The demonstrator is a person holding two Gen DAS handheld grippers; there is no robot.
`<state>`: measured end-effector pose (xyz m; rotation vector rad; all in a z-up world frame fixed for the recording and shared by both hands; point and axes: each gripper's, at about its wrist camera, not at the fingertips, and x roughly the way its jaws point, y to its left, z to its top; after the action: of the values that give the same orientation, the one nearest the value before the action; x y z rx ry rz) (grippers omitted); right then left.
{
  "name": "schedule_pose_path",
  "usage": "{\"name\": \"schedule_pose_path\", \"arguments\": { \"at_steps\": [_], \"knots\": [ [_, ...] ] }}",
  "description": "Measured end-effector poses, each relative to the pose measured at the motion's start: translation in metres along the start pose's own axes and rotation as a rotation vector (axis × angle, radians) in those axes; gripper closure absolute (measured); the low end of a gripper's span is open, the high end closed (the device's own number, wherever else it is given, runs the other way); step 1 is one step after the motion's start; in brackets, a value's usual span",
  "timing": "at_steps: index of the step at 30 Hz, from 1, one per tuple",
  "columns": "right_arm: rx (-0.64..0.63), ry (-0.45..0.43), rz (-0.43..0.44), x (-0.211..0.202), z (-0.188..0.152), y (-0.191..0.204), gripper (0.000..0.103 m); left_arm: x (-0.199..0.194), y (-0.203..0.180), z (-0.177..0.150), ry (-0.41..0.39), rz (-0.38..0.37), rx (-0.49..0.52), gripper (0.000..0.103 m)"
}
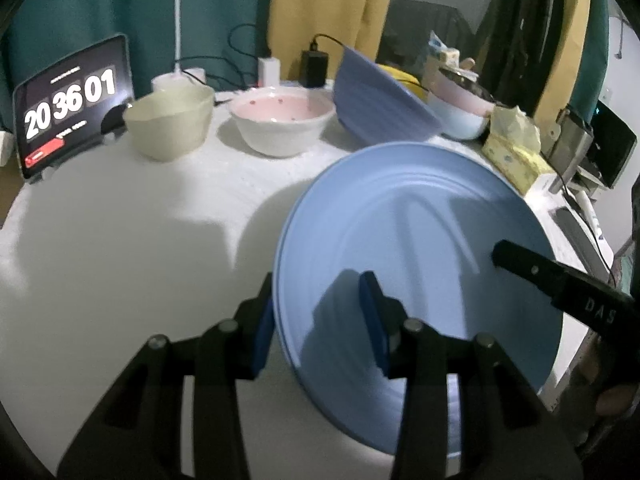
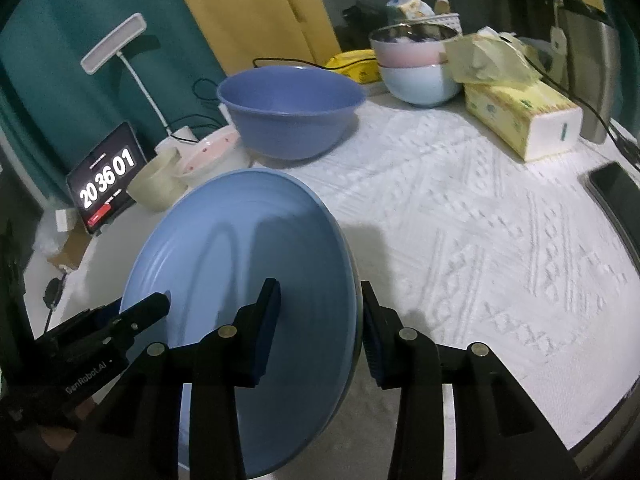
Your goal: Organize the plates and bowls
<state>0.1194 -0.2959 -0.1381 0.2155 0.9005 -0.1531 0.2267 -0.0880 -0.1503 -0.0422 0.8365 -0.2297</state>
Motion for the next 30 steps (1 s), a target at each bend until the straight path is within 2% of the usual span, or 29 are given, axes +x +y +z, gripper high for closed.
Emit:
{"name": "schedule_pose_path", "arguments": {
  "at_steps": [16, 30],
  "knots": [
    [-0.097, 0.011, 0.035, 0.018, 0.012, 0.069, 0.062, -0.020, 0.067, 0.000, -0.036, 0.039, -0.098, 0.062],
    [-0.183, 0.060, 0.088, 0.055, 0.023, 0.131, 0.062, -0.026, 0.132, 0.001, -0.042, 0.098, -0.175, 0.062]
  ]
}}
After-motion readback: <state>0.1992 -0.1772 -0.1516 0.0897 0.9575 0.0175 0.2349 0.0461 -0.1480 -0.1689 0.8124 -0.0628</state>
